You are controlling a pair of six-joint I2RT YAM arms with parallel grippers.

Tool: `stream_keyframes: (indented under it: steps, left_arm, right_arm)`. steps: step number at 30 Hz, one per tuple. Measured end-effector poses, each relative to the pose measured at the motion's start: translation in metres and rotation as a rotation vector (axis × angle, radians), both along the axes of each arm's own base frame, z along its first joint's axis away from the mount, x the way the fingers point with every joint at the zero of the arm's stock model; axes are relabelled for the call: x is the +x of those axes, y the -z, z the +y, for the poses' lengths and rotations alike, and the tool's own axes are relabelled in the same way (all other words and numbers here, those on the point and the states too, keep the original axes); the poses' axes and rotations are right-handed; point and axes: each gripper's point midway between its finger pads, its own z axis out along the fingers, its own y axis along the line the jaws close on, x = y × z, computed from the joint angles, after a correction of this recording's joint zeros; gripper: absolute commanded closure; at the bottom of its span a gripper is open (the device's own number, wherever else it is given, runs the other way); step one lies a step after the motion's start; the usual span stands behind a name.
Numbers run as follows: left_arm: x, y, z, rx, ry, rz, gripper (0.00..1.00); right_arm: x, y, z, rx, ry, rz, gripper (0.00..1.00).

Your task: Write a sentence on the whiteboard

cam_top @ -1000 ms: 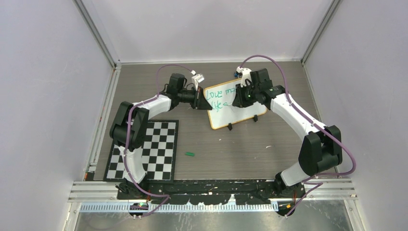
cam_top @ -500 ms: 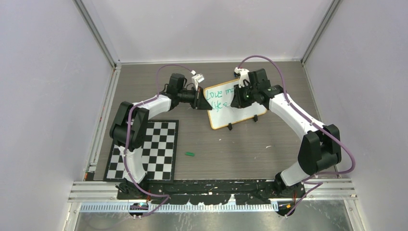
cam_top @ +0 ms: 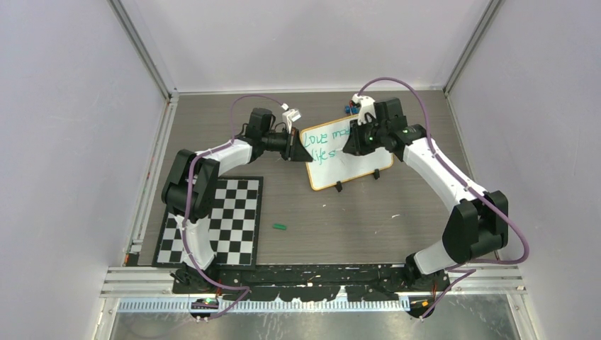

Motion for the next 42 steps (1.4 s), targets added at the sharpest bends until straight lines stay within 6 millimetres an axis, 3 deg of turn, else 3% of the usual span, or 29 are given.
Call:
stream_keyframes:
  steps: [5,22,42]
  left_arm:
    - [0.000,0.000,0.000,-0.001,0.000,0.000,1.00]
    - [0.000,0.000,0.000,-0.001,0.000,0.000,1.00]
    - [0.000,0.000,0.000,-0.001,-0.001,0.000,1.00]
  right_arm:
    - [0.006,-0.009,-0.015,0.007,0.038,-0.026,1.00]
    - [0.011,0.009,-0.013,-0.014,0.035,0.019,1.00]
    - [0.009,0.013,-0.016,-0.046,0.021,0.015,1.00]
